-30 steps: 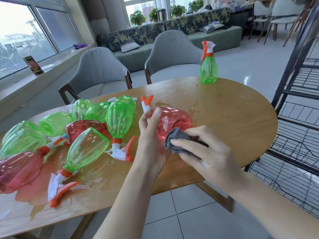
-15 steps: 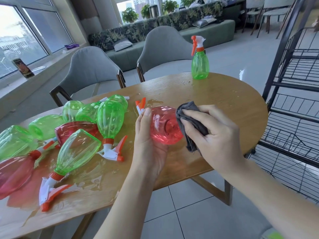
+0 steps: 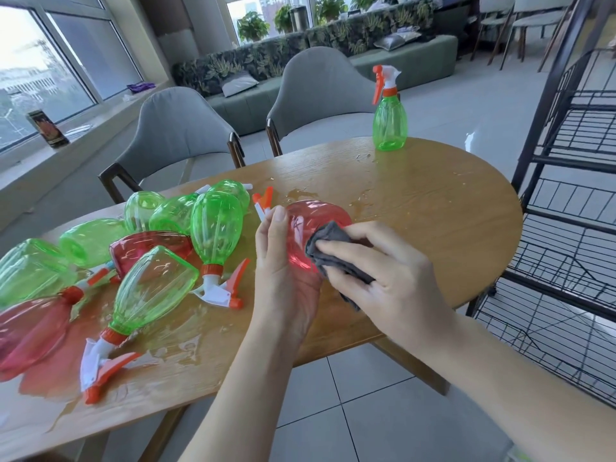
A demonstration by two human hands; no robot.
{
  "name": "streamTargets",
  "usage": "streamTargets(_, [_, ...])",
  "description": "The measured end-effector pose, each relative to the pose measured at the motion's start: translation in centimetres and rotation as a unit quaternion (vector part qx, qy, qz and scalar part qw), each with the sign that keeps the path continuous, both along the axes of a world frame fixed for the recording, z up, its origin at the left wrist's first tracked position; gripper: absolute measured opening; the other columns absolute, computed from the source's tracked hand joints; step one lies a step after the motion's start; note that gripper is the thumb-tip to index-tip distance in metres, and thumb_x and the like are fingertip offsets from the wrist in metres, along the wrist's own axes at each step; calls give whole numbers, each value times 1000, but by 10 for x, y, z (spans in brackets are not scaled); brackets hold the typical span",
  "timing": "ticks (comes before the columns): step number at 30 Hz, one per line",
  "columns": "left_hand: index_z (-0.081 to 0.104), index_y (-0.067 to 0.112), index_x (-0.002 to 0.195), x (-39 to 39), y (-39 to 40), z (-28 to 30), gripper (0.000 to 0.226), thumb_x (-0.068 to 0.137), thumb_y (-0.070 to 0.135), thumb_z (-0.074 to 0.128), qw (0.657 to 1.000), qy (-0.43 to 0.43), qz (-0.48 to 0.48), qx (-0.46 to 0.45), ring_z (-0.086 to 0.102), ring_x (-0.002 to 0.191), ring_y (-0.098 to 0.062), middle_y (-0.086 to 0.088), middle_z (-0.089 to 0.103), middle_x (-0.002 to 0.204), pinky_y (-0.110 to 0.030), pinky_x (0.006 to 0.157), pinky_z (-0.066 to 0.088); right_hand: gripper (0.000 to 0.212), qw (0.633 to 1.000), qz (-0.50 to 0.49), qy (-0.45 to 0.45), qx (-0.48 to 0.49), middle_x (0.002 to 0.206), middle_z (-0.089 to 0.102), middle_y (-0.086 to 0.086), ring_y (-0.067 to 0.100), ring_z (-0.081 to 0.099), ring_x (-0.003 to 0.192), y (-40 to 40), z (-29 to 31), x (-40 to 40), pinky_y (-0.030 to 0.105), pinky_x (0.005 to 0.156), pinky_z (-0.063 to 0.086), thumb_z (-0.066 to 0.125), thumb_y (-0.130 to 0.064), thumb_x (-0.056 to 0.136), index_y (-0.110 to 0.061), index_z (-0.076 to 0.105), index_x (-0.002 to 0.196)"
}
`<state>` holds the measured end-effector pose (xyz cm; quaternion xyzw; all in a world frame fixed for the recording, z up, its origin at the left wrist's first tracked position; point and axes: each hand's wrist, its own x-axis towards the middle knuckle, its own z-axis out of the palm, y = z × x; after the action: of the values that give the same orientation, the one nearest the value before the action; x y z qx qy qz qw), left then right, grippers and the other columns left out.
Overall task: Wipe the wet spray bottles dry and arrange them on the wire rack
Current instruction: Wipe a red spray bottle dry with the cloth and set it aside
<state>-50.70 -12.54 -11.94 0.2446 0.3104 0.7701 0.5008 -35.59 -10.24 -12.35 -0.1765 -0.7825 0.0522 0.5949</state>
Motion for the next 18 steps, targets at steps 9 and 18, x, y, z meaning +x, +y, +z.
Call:
streamTargets(9, [32,2,159,0,-5,6,89,96,43,78,999,45,8,10,54,126,-45,-37,37,159,-55,91,56,18,997,-72,8,-6,100,71,13,22,69,88,17,-4,12,25,81,55,76,-6,91,-2,79,108])
streamTargets(18, [55,46,143,-7,-23,12,64,84,47,80,934,335,104,-74,74,115,-18,16,72,124,-54,97,62,19,991,-88,54,-80,101,73,9,16,70,87,44,5,32,25,77,57,79,-8,90,-4,79,109])
